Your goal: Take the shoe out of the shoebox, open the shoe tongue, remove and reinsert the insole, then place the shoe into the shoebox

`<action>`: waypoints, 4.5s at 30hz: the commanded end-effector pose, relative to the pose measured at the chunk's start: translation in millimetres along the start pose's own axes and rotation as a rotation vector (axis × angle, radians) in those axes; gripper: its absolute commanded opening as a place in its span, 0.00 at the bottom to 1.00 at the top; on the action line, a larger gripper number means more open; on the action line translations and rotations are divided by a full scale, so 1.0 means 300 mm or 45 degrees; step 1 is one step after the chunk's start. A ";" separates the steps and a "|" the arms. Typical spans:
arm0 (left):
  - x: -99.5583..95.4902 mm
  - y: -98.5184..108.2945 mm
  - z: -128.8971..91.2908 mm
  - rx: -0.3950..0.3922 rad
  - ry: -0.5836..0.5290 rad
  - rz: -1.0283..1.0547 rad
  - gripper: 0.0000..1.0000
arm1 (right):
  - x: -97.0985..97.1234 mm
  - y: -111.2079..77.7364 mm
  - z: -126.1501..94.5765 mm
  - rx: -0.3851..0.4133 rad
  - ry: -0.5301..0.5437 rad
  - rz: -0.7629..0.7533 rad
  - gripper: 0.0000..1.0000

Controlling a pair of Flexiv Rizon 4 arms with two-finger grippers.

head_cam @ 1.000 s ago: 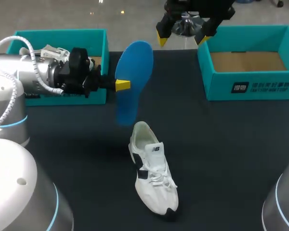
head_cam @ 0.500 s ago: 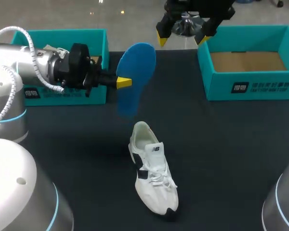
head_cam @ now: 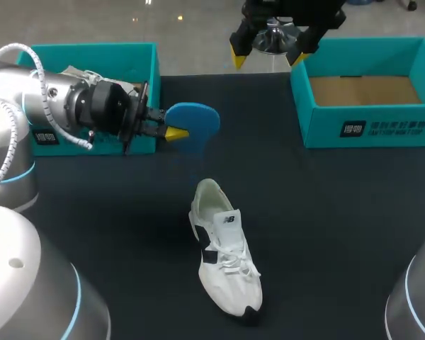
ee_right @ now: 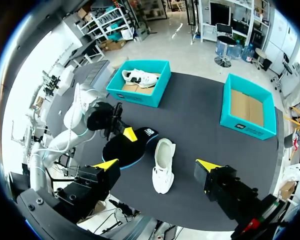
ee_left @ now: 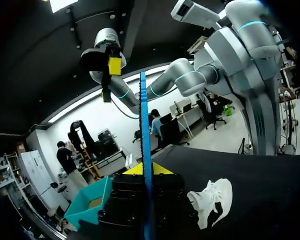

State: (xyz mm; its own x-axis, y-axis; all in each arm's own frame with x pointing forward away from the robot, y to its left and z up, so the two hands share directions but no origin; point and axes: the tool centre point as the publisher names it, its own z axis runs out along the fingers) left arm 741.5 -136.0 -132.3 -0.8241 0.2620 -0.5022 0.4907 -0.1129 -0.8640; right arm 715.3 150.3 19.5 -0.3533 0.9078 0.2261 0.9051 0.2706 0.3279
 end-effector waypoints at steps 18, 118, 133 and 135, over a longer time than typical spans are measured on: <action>0.026 -0.013 0.020 0.008 0.036 0.114 0.00 | 0.001 0.004 0.001 0.003 -0.001 0.002 1.00; -0.249 0.108 -0.149 -0.419 0.000 1.940 0.00 | 0.001 0.004 0.001 0.003 -0.001 0.002 1.00; -0.249 0.108 -0.149 -0.419 0.000 1.940 0.00 | -0.035 0.013 -0.001 -0.123 0.312 0.013 1.00; -0.249 0.108 -0.149 -0.419 0.000 1.940 0.00 | -0.054 0.022 0.001 -0.222 0.514 0.017 1.00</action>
State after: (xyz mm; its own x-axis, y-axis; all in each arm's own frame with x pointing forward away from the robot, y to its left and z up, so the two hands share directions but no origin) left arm 831.6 -115.4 -120.5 0.4893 0.1006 -0.8663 0.8721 -0.0567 0.4860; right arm 722.4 155.2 30.5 -0.3587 0.8898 0.2821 0.9008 0.2508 0.3544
